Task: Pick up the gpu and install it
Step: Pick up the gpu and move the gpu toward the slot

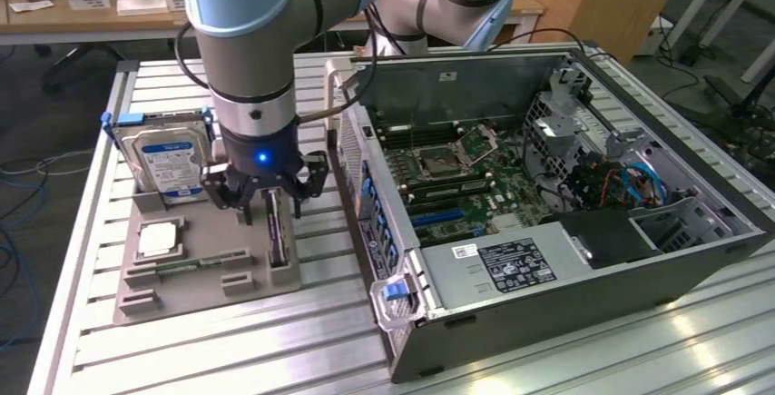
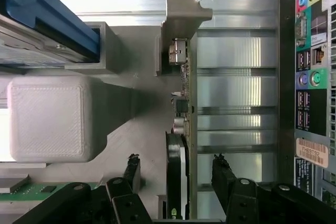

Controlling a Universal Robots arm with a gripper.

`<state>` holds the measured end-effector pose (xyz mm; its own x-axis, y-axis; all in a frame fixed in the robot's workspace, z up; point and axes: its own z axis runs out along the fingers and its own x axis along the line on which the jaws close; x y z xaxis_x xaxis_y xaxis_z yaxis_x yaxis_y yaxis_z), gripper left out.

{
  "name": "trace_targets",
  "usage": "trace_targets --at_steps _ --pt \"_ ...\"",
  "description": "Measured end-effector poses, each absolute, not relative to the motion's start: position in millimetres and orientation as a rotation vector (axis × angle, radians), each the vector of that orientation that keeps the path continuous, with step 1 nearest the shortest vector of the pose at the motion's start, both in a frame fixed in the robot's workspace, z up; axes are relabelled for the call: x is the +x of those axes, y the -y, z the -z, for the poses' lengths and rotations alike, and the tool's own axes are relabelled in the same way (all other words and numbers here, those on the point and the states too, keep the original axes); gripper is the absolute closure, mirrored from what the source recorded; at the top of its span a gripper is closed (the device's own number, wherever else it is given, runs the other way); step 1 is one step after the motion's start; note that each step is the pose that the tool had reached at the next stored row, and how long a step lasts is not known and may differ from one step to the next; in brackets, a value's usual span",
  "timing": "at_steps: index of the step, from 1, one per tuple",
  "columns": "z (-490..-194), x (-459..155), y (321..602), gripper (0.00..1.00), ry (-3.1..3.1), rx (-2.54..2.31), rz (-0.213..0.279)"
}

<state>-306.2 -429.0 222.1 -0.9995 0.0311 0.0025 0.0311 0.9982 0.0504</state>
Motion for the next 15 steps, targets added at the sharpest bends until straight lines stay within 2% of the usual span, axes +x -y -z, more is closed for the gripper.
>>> trace_targets --at_steps 7,15 --pt "-209.4 -306.2 427.3 0.34 3.138 -0.045 0.079" --pt "-209.2 -306.2 427.3 0.35 3.138 -0.045 0.079"
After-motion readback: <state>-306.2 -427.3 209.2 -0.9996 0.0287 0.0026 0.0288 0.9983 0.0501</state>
